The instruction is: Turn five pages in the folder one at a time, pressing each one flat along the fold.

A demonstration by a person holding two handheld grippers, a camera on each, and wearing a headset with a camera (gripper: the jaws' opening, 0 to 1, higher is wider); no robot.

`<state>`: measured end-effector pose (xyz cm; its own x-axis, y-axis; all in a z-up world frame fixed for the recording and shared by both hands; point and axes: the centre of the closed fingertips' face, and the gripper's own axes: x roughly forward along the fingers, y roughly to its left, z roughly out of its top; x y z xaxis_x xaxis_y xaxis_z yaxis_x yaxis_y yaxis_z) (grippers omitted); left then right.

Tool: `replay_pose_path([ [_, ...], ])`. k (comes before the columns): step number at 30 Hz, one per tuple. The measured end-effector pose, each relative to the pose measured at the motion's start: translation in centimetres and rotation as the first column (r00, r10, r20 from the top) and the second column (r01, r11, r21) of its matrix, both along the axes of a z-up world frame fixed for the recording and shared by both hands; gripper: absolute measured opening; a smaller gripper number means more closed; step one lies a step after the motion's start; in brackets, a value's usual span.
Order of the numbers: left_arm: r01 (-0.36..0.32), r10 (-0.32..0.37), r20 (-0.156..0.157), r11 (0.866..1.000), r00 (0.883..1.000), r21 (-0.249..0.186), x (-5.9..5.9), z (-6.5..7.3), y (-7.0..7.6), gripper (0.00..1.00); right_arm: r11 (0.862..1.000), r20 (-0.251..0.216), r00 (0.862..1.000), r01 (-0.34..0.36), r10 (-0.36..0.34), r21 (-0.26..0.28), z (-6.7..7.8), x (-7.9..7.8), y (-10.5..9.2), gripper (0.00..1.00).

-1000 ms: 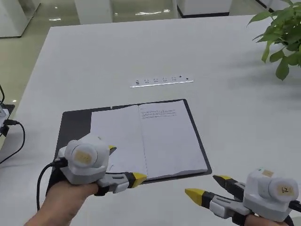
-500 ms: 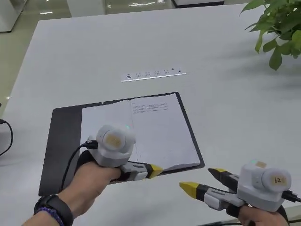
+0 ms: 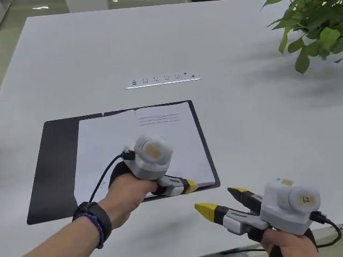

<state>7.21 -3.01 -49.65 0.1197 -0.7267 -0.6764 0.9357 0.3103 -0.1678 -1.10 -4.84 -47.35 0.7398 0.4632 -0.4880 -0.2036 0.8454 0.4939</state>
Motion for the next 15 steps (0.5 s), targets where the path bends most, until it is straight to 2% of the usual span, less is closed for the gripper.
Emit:
replay_pose_path([
  [4,0.002,-0.002,0.013,1.0,1.0,0.006,0.2,-0.9,-0.9,0.65,1.0,-0.003,1.0,0.003,-0.003,0.013,-0.1,0.0,-0.2,0.72],
  [11,-0.066,0.067,0.017,0.998,0.998,-0.017,2.2,-2.5,-2.7,0.66,1.0,-0.022,1.0,-0.017,0.017,0.01,-0.6,0.0,-0.1,0.72],
  [12,-0.071,0.071,0.028,0.997,0.997,-0.005,2.4,-3.0,-2.9,0.66,1.0,-0.025,0.999,-0.021,0.021,0.011,-0.7,0.1,0.0,0.72],
  [13,-0.082,0.081,0.06,0.996,0.995,0.021,2.9,-3.5,-2.6,0.67,1.0,-0.027,0.999,-0.025,0.025,0.011,-0.7,0.1,0.1,0.72],
  [14,-0.092,0.089,0.072,0.995,0.993,0.031,3.1,-3.8,-2.6,0.68,1.0,-0.029,0.999,-0.028,0.029,0.009,-0.8,0.1,0.1,0.72],
  [15,-0.095,0.093,0.064,0.995,0.994,0.032,3.1,-4.1,-2.8,0.68,0.999,-0.032,0.999,-0.032,0.033,0.007,-0.8,0.1,0.2,0.72],
])
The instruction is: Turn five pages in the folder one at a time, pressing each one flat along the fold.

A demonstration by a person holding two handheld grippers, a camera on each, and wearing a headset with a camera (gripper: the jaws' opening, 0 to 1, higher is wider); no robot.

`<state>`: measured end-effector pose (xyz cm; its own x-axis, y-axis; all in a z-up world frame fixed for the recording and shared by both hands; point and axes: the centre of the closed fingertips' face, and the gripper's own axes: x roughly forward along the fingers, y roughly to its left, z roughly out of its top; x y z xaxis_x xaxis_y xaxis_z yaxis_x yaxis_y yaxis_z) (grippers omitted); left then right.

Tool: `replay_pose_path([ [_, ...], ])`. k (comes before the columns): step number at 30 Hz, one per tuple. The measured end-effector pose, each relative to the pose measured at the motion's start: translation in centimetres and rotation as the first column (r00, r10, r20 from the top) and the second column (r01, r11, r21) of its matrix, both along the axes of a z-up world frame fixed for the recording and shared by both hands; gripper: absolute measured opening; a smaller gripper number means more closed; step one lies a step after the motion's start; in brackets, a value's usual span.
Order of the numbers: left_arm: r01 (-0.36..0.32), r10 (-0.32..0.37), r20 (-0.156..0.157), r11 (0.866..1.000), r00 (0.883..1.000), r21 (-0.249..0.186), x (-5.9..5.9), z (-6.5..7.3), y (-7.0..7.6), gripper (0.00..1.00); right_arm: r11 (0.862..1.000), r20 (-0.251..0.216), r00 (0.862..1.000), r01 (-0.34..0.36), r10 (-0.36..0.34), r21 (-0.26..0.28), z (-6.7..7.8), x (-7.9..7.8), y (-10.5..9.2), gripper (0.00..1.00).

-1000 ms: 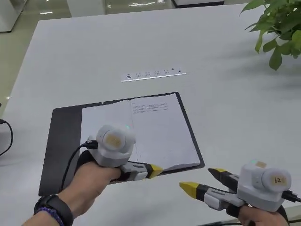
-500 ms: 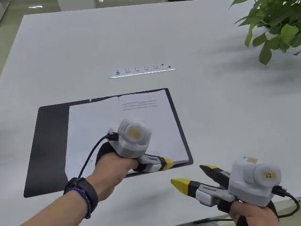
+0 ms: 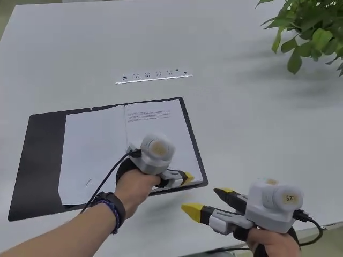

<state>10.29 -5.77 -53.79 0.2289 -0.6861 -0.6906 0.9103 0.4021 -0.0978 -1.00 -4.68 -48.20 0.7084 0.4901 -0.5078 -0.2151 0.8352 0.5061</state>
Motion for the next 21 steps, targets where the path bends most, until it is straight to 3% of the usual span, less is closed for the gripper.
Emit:
replay_pose_path([
  [2,-0.002,0.002,0.0,1.0,1.0,0.011,-0.1,-0.7,-0.2,0.69,1.0,-0.007,1.0,-0.01,0.01,-0.007,-0.2,0.0,0.1,0.72],
  [4,0.018,-0.023,0.051,0.995,0.998,0.096,-0.1,-1.9,0.6,0.67,1.0,-0.014,1.0,-0.015,0.015,-0.008,-0.4,0.0,0.2,0.71],
  [5,0.022,-0.03,0.094,0.996,0.995,0.082,-0.1,-1.6,0.1,0.67,1.0,-0.015,1.0,-0.015,0.015,-0.007,-0.4,0.1,0.2,0.71],
  [8,-0.008,0.003,0.068,0.998,0.998,0.063,-0.1,-1.5,0.2,0.67,1.0,-0.018,1.0,-0.011,0.011,-0.004,-0.4,0.2,0.2,0.7],
  [21,0.016,-0.017,0.046,0.999,0.999,0.033,0.2,-1.2,0.7,0.61,1.0,0.009,1.0,-0.005,0.005,-0.002,-0.3,2.5,-0.2,0.66],
])
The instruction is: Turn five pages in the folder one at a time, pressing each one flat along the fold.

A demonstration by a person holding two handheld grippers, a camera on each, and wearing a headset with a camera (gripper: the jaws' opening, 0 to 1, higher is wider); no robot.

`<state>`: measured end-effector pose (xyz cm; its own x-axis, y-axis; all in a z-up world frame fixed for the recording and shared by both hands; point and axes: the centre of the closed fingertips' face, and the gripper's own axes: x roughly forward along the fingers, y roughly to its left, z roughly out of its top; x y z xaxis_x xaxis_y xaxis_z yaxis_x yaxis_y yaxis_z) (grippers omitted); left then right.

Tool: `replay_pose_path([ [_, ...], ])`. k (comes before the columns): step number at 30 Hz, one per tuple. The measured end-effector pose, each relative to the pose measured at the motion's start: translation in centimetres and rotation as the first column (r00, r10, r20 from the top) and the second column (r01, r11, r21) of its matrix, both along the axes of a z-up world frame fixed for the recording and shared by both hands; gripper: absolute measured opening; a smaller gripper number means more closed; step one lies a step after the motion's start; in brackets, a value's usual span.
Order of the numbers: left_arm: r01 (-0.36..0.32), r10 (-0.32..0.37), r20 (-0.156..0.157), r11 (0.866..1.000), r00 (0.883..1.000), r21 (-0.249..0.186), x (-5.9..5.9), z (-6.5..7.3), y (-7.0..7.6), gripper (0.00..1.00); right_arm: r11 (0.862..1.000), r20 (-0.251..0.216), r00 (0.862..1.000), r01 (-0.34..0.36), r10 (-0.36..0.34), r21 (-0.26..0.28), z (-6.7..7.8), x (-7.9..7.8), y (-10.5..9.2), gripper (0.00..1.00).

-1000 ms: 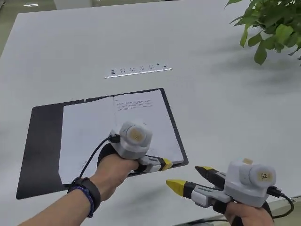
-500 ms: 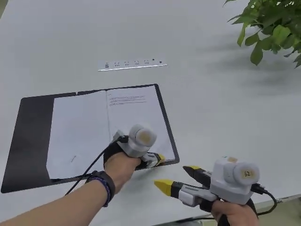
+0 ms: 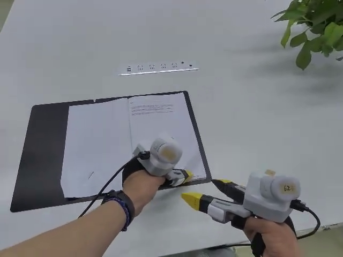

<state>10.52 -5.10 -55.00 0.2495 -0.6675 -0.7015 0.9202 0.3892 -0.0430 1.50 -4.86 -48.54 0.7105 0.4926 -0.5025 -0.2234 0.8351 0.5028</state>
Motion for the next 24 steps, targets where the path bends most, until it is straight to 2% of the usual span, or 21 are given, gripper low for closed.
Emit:
replay_pose_path([
  [3,-0.003,0.003,-0.008,1.0,1.0,-0.007,0.1,0.0,0.1,0.6,1.0,0.018,1.0,0.007,-0.007,0.002,0.3,1.0,-0.3,0.65],
  [6,-0.016,0.015,-0.034,0.999,0.999,-0.029,0.1,0.2,0.1,0.6,1.0,0.027,1.0,0.002,-0.002,-0.008,0.3,2.2,-0.6,0.64],
  [9,-0.015,0.015,-0.03,1.0,0.999,-0.027,0.2,0.2,0.3,0.57,1.0,0.039,0.999,0.008,-0.008,-0.002,0.5,3.1,-1.0,0.63],
  [13,-0.021,0.02,-0.041,0.999,0.999,-0.036,0.2,0.2,0.3,0.56,1.0,0.053,0.998,0.017,-0.018,0.013,0.6,4.4,-1.3,0.63],
  [19,-0.041,0.038,-0.055,0.998,0.998,-0.049,0.4,0.3,0.3,0.55,1.0,0.065,0.998,0.019,-0.019,0.006,0.6,6.3,-1.6,0.61],
  [24,-0.074,0.068,-0.079,0.994,0.995,-0.078,0.6,0.6,0.4,0.53,0.999,0.07,0.997,0.024,-0.025,0.025,0.5,7.7,-1.7,0.6],
])
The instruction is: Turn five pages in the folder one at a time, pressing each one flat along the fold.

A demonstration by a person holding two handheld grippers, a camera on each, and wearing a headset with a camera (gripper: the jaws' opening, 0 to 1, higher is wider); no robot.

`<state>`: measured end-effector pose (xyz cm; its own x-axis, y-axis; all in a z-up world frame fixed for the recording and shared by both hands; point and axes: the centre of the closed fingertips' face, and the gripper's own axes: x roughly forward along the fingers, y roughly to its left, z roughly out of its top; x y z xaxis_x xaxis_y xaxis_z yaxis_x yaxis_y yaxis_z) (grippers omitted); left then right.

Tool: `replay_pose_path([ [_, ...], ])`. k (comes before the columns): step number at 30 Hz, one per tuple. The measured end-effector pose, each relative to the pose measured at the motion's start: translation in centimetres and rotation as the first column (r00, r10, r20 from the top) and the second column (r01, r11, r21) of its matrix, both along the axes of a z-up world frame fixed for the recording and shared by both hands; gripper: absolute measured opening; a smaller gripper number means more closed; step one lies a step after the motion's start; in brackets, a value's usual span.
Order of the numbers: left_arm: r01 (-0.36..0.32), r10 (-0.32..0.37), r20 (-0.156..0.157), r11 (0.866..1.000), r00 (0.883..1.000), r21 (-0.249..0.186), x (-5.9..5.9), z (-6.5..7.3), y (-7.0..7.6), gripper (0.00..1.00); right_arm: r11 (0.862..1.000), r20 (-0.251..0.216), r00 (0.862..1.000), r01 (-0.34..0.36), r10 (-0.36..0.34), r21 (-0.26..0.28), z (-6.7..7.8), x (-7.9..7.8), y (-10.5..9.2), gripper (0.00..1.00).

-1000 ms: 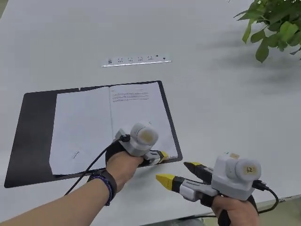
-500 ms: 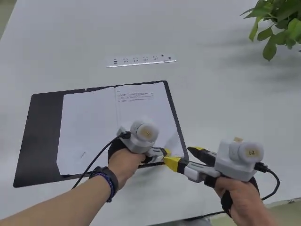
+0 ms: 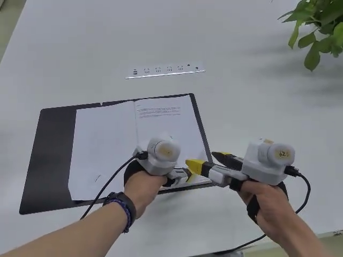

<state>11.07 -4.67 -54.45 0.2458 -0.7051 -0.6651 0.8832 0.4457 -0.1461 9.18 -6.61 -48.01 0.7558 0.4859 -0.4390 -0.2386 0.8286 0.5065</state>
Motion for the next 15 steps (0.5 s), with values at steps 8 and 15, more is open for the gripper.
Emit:
replay_pose_path([
  [8,-0.02,0.02,-0.012,0.999,1.0,-0.026,0.2,0.0,0.1,0.5,0.999,-0.024,1.0,-0.003,0.004,0.044,-1.0,2.0,0.4,0.58],
  [15,-0.054,0.049,-0.061,0.996,0.997,-0.07,0.0,0.4,0.4,0.49,0.996,-0.055,0.998,-0.004,0.009,0.092,-2.1,2.5,1.0,0.5],
])
